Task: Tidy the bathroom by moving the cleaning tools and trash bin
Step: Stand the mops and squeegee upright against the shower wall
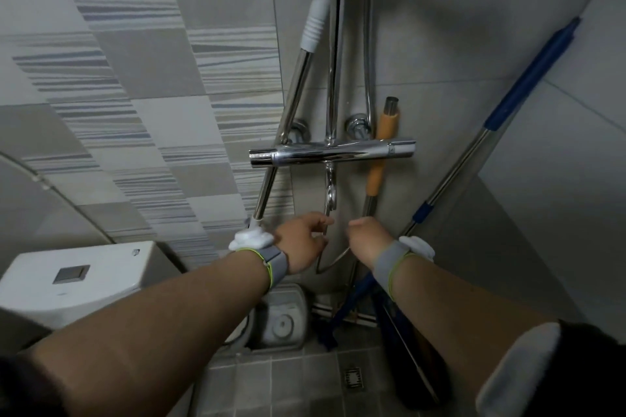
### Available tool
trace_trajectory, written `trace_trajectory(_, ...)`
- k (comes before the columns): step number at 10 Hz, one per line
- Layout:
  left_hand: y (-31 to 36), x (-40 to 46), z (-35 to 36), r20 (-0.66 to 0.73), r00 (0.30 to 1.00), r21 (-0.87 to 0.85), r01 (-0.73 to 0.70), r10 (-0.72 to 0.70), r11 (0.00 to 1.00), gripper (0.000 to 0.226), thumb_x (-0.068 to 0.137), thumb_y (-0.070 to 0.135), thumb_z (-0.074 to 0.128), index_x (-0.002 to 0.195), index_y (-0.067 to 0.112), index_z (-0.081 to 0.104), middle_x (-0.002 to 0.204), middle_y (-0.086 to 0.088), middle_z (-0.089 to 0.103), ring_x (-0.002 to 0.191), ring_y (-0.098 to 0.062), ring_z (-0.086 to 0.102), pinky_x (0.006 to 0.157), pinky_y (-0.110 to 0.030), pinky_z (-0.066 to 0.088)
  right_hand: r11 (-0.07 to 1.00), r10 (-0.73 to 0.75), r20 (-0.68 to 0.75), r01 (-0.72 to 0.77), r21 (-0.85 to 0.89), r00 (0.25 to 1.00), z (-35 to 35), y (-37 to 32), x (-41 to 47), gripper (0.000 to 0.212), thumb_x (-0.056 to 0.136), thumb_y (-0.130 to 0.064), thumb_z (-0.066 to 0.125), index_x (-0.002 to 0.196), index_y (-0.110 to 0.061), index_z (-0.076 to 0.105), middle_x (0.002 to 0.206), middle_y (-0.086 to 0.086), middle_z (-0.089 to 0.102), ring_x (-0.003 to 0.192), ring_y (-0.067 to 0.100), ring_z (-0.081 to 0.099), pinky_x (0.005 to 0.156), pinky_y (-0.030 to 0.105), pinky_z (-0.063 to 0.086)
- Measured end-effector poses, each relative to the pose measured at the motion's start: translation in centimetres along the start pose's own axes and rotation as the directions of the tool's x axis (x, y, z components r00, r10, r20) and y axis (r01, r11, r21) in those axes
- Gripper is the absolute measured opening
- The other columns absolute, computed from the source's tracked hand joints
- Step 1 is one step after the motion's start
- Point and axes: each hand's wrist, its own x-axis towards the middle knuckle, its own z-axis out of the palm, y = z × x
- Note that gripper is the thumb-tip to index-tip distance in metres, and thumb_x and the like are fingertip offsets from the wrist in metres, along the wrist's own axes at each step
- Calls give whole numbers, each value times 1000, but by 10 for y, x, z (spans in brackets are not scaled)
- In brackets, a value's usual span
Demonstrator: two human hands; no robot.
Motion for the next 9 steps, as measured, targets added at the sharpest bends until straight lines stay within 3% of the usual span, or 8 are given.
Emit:
trace_trajectory(1,8,8,-6,10,1000,6,-21,21,1000,38,92,23,59,129,33,57,127,7,63,117,-12,58,90,-13,37,999,28,-16,-28,28,999,-15,4,1,20,96,-12,42,85,-25,53,96,8,53,88,20,48,78,30,42)
trace_trajectory(2,15,15,-5,15,998,25,-58,58,998,39,92,23,58,130,31,57,127,8,62,117,-12,58,89,-13,37,998,64,-37,-63,31,997,-26,9,6,20,93,-12,46,105,-21,59,97,8,56,86,20,50,77,31,45)
trace_trajectory(3,22,24,6,41,995,41,-88,86,995,37,93,27,58,129,33,56,127,9,62,117,-12,58,90,-14,38,990,107,-41,-103,99,993,-36,17,11,28,101,-11,40,123,-5,57,111,6,58,93,16,47,79,21,36)
trace_trajectory(5,41,40,27,50,995,43,-89,87,995,33,91,26,58,123,34,59,122,12,64,114,-10,59,89,-14,37,958,161,-134,-123,258,978,-58,39,26,34,97,-17,47,128,-6,57,108,7,59,92,23,54,78,25,42)
trace_trajectory(6,55,55,40,30,997,28,-67,67,997,35,91,26,59,125,34,58,124,12,63,114,-9,59,87,-12,36,964,200,-171,-162,212,965,-77,42,50,34,96,-17,46,124,-2,60,118,18,64,109,36,61,84,33,48)
trace_trajectory(7,73,74,51,24,1000,20,-20,20,1000,36,93,25,57,128,31,57,125,12,61,112,-8,58,81,-8,36,937,264,-205,-201,286,942,-101,48,81,34,95,-16,45,119,1,63,122,21,64,114,38,59,91,38,49)
trace_trajectory(8,84,89,59,1,1000,26,-6,6,1000,36,93,24,58,129,28,57,126,10,62,112,-8,59,82,-7,35,984,164,-195,-147,98,967,-116,56,106,35,98,-12,42,127,-6,60,133,15,59,125,32,55,97,32,45)
trace_trajectory(9,103,107,73,-16,1000,9,10,-10,1000,34,95,15,56,128,21,57,111,8,61,96,-5,55,64,4,34,942,300,-275,-239,235,913,-131,82,128,41,92,-20,54,128,-2,55,128,18,60,117,35,57,66,26,39)
